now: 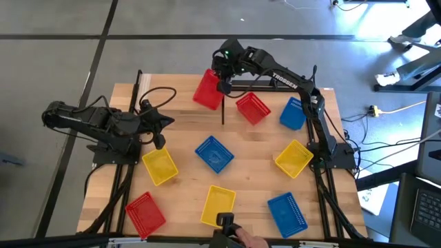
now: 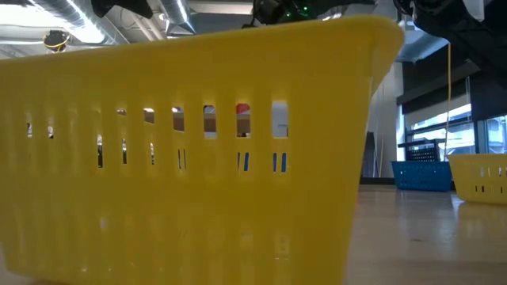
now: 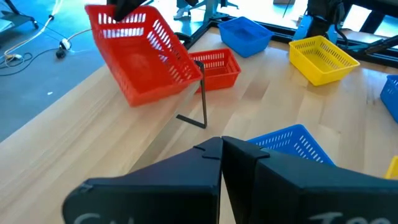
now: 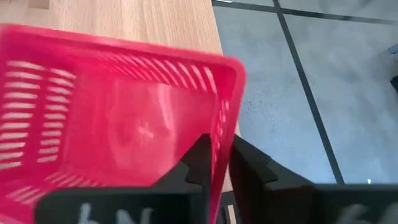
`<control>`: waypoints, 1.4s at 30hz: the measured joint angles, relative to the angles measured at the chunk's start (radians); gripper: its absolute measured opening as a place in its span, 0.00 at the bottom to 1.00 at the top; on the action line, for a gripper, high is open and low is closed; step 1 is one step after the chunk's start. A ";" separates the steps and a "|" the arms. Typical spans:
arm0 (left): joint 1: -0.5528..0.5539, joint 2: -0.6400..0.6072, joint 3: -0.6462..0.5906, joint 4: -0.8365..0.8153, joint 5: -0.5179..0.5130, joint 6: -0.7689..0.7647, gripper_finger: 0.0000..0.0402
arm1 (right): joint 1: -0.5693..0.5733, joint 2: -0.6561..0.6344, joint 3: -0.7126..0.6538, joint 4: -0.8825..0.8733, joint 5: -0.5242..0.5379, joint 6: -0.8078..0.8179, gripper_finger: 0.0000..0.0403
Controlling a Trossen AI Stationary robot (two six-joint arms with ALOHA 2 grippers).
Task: Stack baskets on shelf by color
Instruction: Put the middle red bin on the shelf
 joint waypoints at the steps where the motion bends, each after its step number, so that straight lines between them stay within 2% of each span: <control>1: 0.000 0.000 0.000 0.000 0.000 0.000 0.00 | 0.001 0.000 0.000 0.000 0.000 0.000 0.16; 5: 0.000 0.000 0.000 0.000 0.000 0.000 0.00 | 0.001 0.000 0.000 0.001 0.000 -0.002 0.20; 14: 0.000 0.000 0.000 0.000 0.000 0.000 0.00 | 0.006 0.000 0.001 0.051 -0.011 -0.002 0.21; 20: 0.000 0.000 0.000 0.000 0.000 -0.001 0.00 | 0.044 0.000 0.006 -0.003 -0.176 -0.002 0.20; 22: 0.000 -0.001 0.000 -0.001 0.000 -0.005 0.00 | 0.069 0.000 -0.002 0.000 -0.191 0.003 0.18; 29: 0.000 -0.001 0.000 -0.001 0.000 -0.005 0.00 | 0.167 0.001 -0.006 -0.010 -0.191 0.052 0.02; 33: 0.017 -0.001 0.000 -0.026 -0.054 -0.009 0.00 | 0.218 0.003 -0.008 0.032 -0.187 0.076 0.01; 36: 0.050 -0.001 0.000 -0.041 -0.103 -0.032 0.00 | 0.244 0.012 -0.032 0.078 -0.135 0.089 0.00; 42: 0.147 -0.002 0.000 -0.035 -0.118 -0.037 0.00 | 0.263 0.021 -0.112 0.161 -0.122 0.157 0.00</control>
